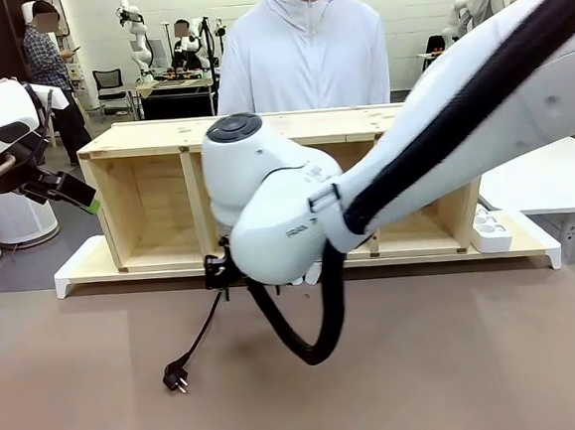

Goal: Perform cable management.
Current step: When the cord part of the Power Cable appears at the lower middle area of the table and stops, grasp the cord part of the Power Cable.

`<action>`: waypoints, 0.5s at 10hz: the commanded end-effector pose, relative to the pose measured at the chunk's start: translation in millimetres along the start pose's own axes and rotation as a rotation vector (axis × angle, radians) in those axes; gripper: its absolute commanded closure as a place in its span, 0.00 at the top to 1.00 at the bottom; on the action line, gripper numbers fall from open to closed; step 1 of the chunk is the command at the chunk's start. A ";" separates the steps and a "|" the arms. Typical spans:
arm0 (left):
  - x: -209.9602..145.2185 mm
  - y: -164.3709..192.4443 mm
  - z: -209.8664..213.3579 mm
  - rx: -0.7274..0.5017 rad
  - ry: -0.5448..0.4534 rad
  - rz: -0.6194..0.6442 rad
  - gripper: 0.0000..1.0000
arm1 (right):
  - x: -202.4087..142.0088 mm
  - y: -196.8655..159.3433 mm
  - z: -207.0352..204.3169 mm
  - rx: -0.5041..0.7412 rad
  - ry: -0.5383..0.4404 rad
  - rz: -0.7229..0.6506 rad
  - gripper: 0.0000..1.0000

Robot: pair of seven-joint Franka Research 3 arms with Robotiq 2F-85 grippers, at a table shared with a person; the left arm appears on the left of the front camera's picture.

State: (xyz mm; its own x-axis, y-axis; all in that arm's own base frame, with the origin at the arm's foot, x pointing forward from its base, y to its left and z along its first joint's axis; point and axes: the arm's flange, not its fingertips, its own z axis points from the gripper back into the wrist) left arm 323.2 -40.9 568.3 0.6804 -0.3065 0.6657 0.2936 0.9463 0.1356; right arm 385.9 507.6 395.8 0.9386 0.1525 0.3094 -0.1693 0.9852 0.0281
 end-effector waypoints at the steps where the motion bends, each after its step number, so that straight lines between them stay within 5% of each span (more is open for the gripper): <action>1: -0.3 0.8 0.3 0.001 0.000 0.008 1.00 | 20.1 35.6 -12.2 0.004 0.010 -0.006 1.00; 5: -0.3 0.8 0.3 0.001 0.000 0.008 1.00 | 26.9 69.6 -31.5 -0.032 0.033 -0.069 1.00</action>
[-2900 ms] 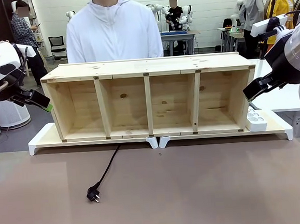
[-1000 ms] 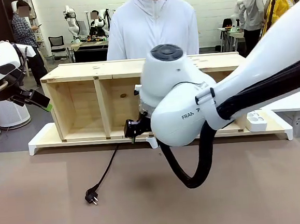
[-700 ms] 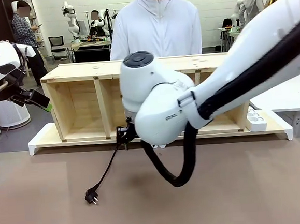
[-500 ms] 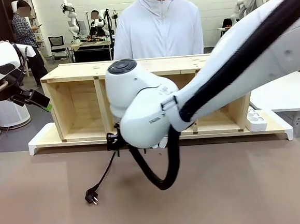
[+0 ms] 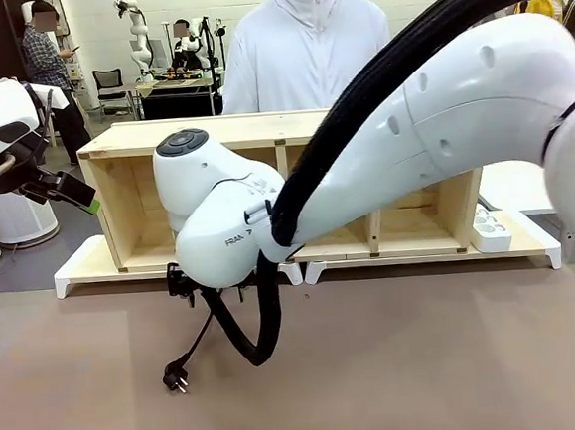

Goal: Perform cable management.
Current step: When the cord part of the Power Cable appears at the lower middle area of the table and stops, grasp the cord part of the Power Cable.

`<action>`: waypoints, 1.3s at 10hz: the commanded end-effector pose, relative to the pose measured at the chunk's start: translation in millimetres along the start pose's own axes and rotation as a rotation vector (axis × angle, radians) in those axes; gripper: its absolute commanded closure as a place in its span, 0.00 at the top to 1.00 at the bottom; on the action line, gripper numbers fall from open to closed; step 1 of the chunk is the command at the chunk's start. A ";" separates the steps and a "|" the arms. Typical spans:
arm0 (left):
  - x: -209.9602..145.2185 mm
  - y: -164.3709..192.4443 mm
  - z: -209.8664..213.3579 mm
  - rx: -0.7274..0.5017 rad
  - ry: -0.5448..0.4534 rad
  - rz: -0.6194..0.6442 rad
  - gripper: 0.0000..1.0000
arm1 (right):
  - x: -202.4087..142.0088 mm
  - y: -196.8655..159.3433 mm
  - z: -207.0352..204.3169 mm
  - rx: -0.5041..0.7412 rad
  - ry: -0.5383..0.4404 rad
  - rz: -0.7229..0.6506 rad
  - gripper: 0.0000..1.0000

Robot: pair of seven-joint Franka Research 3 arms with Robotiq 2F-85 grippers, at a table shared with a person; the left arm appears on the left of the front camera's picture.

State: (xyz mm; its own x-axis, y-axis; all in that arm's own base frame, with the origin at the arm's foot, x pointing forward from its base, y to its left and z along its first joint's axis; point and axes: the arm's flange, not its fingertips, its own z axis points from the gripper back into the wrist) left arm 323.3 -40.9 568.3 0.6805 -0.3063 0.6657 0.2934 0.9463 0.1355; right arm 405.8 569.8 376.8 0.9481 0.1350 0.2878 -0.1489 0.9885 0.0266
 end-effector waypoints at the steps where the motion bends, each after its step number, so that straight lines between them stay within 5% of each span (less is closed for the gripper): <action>1: -0.2 0.7 0.3 0.001 0.000 0.008 1.00 | 8.7 19.0 -4.5 -0.019 0.006 -0.068 1.00; 10: -0.2 0.7 0.3 0.001 0.000 0.008 1.00 | 33.0 21.2 -40.8 0.040 0.177 -0.201 1.00; 13: -0.2 0.7 0.3 0.001 0.000 0.008 1.00 | 29.9 21.5 -42.3 0.070 0.159 -0.213 1.00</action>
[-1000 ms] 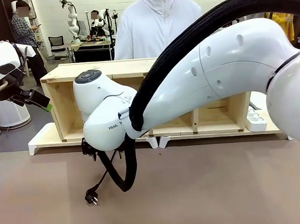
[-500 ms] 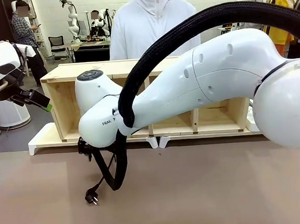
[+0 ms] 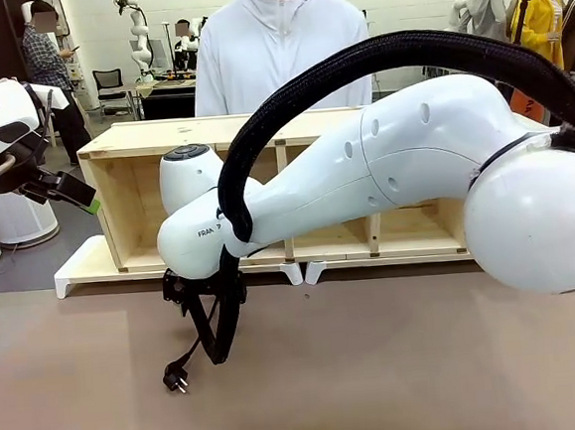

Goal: Perform cable management.
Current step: When the cord part of the Power Cable appears at the lower middle area of the table and stops, grasp the cord part of the Power Cable.

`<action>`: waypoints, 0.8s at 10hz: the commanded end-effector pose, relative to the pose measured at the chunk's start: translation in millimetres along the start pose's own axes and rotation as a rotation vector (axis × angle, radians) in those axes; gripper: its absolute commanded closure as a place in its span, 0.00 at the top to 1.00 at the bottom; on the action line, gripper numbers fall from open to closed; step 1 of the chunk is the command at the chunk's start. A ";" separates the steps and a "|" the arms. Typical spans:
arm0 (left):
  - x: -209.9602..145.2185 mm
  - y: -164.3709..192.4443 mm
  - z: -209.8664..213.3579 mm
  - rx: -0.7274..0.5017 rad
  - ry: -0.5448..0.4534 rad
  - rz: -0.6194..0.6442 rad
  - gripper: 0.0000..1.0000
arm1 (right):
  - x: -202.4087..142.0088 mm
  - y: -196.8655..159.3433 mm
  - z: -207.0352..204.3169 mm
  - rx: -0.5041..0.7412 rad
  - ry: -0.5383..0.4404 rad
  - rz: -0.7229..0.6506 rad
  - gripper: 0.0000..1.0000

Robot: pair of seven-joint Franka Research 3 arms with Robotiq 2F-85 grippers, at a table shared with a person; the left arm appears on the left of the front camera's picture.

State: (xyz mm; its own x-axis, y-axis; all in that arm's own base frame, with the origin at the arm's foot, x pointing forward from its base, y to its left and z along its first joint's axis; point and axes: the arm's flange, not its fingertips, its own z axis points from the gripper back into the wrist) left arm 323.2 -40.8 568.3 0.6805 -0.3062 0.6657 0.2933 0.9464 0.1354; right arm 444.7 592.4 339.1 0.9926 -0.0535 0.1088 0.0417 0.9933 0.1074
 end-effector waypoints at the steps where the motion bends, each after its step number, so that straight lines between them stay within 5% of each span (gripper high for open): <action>1: -0.2 0.7 0.3 0.001 0.000 0.008 1.00 | 0.6 -1.9 -0.8 -0.005 0.000 0.000 1.00; 8: -0.2 0.7 0.3 0.001 0.000 0.008 1.00 | 0.6 -1.9 -0.8 -0.005 0.000 0.000 1.00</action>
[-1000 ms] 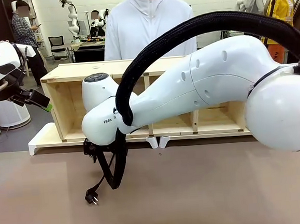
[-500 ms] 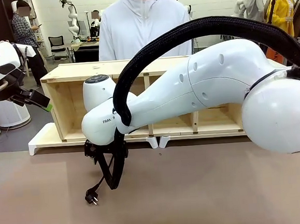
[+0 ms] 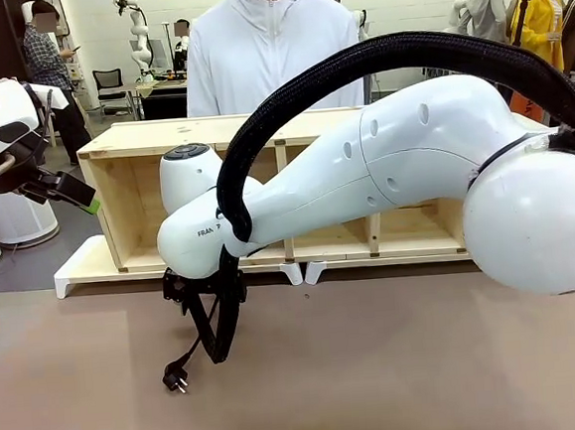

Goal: Perform cable management.
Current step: When the cord part of the Power Cable appears at the lower middle area of the table and stops, grasp the cord part of the Power Cable.

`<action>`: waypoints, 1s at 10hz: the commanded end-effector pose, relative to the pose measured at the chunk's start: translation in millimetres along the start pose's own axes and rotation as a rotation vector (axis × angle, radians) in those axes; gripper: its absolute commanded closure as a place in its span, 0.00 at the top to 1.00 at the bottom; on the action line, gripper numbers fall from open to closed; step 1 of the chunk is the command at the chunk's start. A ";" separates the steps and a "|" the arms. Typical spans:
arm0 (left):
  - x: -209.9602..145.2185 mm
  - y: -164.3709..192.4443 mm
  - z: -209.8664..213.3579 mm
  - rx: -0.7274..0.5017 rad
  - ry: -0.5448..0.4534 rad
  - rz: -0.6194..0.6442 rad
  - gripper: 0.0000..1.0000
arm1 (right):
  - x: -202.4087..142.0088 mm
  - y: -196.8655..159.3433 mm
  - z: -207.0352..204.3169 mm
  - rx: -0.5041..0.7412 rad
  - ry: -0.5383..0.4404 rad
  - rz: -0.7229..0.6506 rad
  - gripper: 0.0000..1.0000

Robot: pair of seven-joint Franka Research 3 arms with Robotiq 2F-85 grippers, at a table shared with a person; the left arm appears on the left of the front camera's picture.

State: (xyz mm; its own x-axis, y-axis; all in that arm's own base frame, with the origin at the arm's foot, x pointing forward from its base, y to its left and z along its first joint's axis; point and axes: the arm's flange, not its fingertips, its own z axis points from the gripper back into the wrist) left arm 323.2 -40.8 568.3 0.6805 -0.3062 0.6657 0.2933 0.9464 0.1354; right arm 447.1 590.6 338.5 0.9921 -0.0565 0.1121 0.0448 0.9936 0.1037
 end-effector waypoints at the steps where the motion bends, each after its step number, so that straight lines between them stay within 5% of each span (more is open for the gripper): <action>1: -0.2 0.7 0.3 0.001 0.000 0.008 1.00 | 0.0 0.0 0.0 0.000 0.000 0.000 1.00; 10: -0.2 0.7 0.3 0.001 0.000 0.008 1.00 | -57.5 30.9 -15.6 -0.054 0.040 0.001 1.00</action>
State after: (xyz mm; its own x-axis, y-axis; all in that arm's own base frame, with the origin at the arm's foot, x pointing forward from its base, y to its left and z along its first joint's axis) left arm 323.3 -40.8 568.3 0.6805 -0.3062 0.6657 0.2933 0.9464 0.1354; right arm 392.0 624.6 320.5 0.9968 -0.0157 0.0787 0.0108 0.9981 0.0614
